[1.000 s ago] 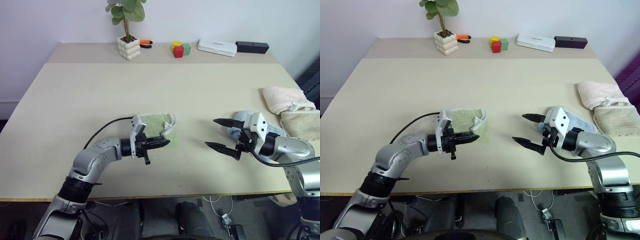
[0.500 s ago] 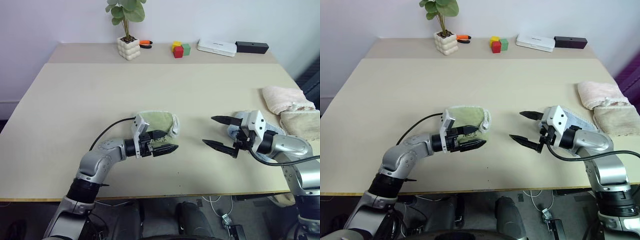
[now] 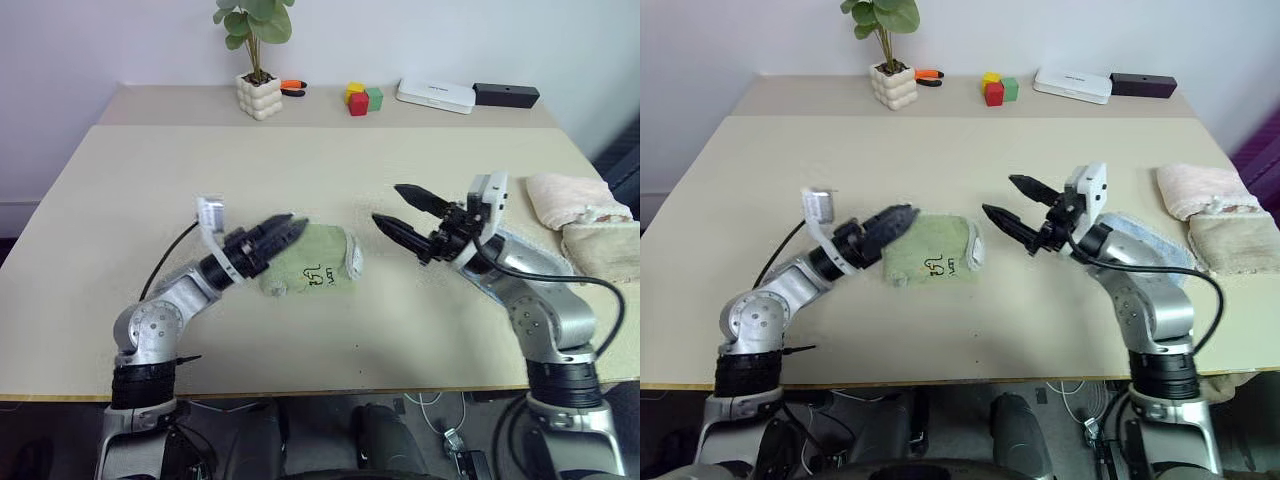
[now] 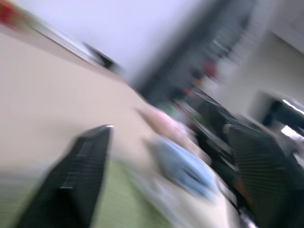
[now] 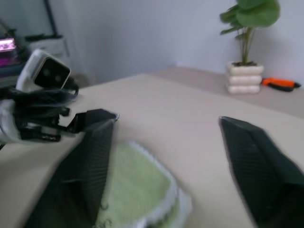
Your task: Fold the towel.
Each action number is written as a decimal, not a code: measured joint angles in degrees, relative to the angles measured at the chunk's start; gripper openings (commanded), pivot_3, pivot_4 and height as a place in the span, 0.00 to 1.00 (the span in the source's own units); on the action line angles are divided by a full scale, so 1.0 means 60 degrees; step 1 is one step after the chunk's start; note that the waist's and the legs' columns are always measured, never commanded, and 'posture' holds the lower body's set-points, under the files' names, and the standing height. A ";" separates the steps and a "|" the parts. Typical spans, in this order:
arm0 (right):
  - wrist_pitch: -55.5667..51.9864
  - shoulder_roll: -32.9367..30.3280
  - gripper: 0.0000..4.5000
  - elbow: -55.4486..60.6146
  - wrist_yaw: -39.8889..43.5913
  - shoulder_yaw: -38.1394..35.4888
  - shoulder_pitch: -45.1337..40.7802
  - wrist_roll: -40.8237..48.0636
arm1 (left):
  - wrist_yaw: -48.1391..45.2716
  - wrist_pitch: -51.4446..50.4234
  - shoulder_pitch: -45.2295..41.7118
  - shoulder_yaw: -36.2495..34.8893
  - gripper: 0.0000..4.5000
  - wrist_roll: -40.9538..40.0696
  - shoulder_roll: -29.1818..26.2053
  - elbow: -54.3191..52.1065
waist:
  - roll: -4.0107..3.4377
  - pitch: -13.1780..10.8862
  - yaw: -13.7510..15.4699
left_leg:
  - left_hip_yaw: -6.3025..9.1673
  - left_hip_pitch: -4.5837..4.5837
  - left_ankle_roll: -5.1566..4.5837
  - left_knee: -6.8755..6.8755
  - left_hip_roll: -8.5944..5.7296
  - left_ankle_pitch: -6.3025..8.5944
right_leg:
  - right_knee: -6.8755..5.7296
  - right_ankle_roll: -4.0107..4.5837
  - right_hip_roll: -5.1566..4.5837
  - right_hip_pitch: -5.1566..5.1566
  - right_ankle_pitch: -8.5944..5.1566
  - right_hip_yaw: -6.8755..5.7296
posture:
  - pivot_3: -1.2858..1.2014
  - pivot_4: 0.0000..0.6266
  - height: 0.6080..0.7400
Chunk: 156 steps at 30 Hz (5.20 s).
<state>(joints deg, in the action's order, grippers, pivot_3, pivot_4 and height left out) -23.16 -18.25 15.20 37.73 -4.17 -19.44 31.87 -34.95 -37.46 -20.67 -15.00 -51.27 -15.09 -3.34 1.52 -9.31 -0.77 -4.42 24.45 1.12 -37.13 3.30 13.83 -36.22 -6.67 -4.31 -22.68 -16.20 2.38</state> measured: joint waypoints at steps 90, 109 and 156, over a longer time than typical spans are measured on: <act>0.0765 -0.0410 0.99 -0.0985 0.0680 0.0838 0.0016 -0.0903 | -0.1139 -0.5471 -0.0516 0.0128 1.00 -0.0446 -0.1891 0.2291 | -0.0041 -0.0010 0.0102 | -0.0005 -0.0006 0.0021 0.0001 0.0075 -0.0009 | -0.0018 0.0035 0.0083 -0.0010 -0.0015 0.0013 | 0.52 0.24 0.96; 0.0935 -0.0409 1.00 -0.0979 0.0476 0.0897 0.0016 -0.1157 | -0.1117 -0.4931 -0.1178 0.0394 0.02 0.0386 -0.1051 0.3078 | -0.0119 0.0037 0.0223 | 0.0002 -0.0041 0.0035 -0.0004 0.0074 -0.0018 | -0.0013 0.0041 0.0086 0.0025 -0.0015 0.0016 | 0.52 0.24 0.96; 0.1219 -0.2296 1.00 -0.1450 0.3408 0.0621 0.0466 -0.0722 | 0.5813 0.1284 0.2870 -0.3802 0.99 -0.1741 0.1451 -0.1283 | -0.0052 0.0006 0.0015 | -0.0010 -0.0009 0.0036 0.0007 0.0086 -0.0017 | 0.0003 0.0024 0.0094 -0.0002 -0.0003 0.0026 | 0.52 0.24 0.96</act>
<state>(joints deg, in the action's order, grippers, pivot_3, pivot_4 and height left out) -15.84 -32.03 6.50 58.17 -0.44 -16.64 27.54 -0.07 -29.75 -3.46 -37.81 -61.72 -6.39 -11.04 1.21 -9.28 -0.68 -4.48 24.40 1.34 -37.09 3.81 13.73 -36.20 -6.53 -3.74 -22.70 -16.22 2.53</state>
